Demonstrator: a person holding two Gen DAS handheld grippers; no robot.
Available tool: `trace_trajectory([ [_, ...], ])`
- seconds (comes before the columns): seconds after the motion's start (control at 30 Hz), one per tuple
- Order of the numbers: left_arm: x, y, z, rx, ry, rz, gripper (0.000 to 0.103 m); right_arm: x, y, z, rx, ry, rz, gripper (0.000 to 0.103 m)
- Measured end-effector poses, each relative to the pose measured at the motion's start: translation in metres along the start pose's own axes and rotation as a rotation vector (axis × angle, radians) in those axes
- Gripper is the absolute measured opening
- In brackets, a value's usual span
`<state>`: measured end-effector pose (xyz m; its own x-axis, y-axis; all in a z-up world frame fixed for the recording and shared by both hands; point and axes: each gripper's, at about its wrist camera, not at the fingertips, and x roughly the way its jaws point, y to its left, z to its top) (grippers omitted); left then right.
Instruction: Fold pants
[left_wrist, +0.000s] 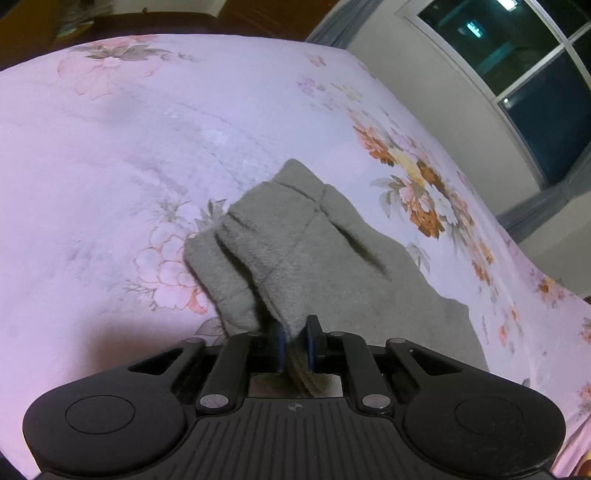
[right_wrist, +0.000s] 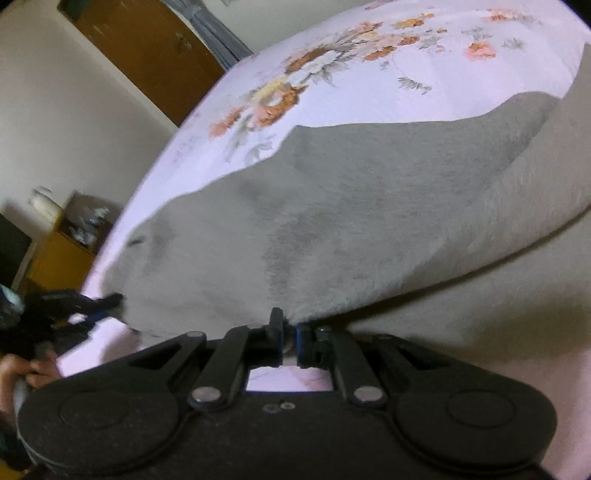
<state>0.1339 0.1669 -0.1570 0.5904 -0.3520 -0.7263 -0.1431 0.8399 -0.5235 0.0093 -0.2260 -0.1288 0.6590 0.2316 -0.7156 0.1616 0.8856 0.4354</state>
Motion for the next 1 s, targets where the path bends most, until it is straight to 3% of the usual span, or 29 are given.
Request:
trace_trajectory([
  [0.1,0.0,-0.001,0.004,-0.011,-0.005,-0.007,0.011,0.001,0.003,0.0,0.024,-0.003,-0.001,0.02],
  [0.23,0.012,0.005,0.006,-0.041,0.004,0.015,0.011,0.007,0.009,0.0,0.032,-0.007,-0.018,0.008],
  [0.43,-0.016,-0.004,-0.002,0.033,-0.066,-0.006,0.009,-0.021,0.028,-0.005,-0.057,-0.061,0.021,0.008],
  [0.63,0.015,0.012,-0.014,0.042,0.009,0.097,0.01,0.003,0.016,-0.017,-0.079,0.016,-0.036,0.011],
  [0.73,-0.003,-0.009,-0.016,0.122,-0.047,0.137,0.017,-0.019,0.015,-0.009,-0.055,-0.01,-0.02,0.024],
  [0.87,-0.035,-0.034,-0.021,0.232,-0.137,0.122,0.019,-0.056,-0.006,0.002,-0.009,-0.058,-0.046,0.025],
  [1.0,-0.035,-0.06,-0.03,0.3,-0.1,0.051,0.019,-0.074,-0.033,0.017,0.029,-0.096,-0.165,0.028],
])
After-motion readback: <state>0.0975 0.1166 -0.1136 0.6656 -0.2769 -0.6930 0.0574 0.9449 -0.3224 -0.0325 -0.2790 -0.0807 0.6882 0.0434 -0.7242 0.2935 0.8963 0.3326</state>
